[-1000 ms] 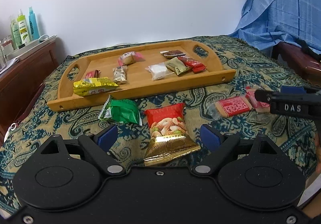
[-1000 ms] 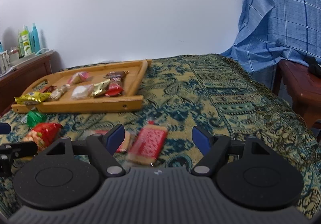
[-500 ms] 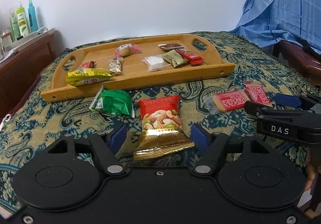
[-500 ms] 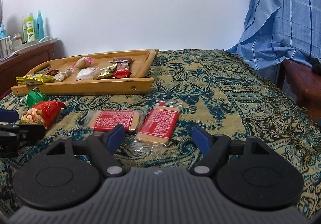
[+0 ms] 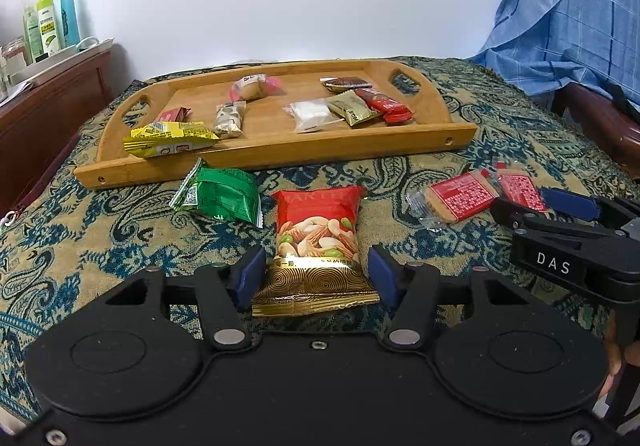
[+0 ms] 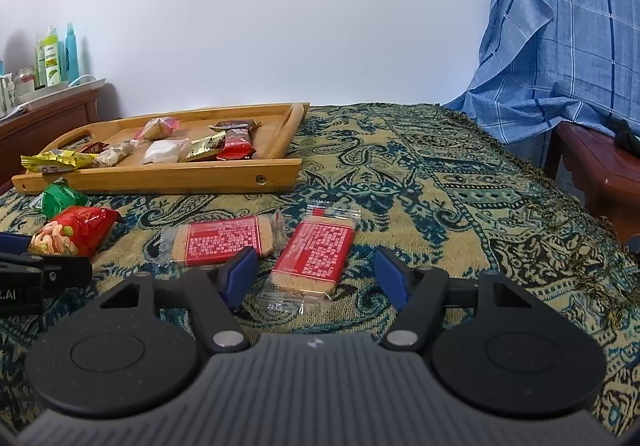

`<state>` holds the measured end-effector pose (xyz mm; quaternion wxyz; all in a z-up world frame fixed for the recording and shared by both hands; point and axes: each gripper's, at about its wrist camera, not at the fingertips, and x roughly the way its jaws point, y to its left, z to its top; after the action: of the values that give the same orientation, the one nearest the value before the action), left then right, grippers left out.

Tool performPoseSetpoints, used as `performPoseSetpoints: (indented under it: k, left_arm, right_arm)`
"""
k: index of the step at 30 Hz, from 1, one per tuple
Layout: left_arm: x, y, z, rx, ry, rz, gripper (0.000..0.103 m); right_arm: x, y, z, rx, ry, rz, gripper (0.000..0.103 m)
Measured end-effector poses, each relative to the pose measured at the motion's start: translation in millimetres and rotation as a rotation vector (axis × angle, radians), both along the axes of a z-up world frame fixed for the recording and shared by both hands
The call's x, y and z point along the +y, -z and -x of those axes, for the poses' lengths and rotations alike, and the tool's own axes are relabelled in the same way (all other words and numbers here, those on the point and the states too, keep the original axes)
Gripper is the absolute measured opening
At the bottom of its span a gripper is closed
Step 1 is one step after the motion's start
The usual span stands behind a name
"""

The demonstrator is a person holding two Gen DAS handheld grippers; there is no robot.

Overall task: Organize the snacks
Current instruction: 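Grasp red-gold nut bag with left tool while right tool grasps red biscuit pack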

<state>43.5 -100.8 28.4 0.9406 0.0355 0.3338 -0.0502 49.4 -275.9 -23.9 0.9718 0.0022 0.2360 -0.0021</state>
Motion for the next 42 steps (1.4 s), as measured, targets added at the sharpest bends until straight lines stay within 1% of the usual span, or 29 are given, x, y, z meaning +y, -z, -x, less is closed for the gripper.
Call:
performPoseSetpoints:
  k: [3,5,8,10,12,19,27,32,35,38,42]
  left_arm:
    - [0,1,-1,0.002,-0.002,0.001,0.054]
    - [-1,1,-2,0.002,-0.003,-0.003,0.054]
    - [-1,2,-1,0.003,-0.006,-0.006,0.053]
    - [-2,2,-2,0.004,-0.009,-0.006,0.053]
    - [-2,3,-3,0.004,-0.012,-0.006,0.053]
    - [-4,3,-2,0.001,-0.012,-0.025,0.048]
    - [-1,-5,-4,-0.016,-0.025,0.000,0.046]
    - [0,-11,-3,-0.038,-0.029,-0.006,0.045]
    - [0,-13,-1,-0.042,-0.027,-0.008,0.045]
    - [-1,-9,1,-0.027,-0.011,-0.019,0.045]
    - [-3,-6,5,-0.037,0.004,-0.050,0.047]
  right_arm:
    - [0,0,1,-0.003,0.000,-0.001,0.072]
    - [0,0,1,-0.004,0.001,-0.004,0.070]
    - [0,-1,0,-0.002,0.004,-0.010,0.062]
    - [0,-2,-1,0.002,0.003,-0.011,0.049]
    - [1,-3,-1,0.005,0.002,-0.007,0.045]
    - [1,-4,-3,0.007,0.005,-0.003,0.042]
    - [0,-7,-3,0.001,0.011,-0.032,0.039]
    - [2,-9,-3,-0.008,0.009,-0.041,0.038]
    - [3,-11,-2,-0.013,0.009,-0.048,0.038]
    - [4,-10,-2,-0.009,0.009,-0.048,0.038]
    - [4,-7,-4,0.003,0.032,-0.042,0.042]
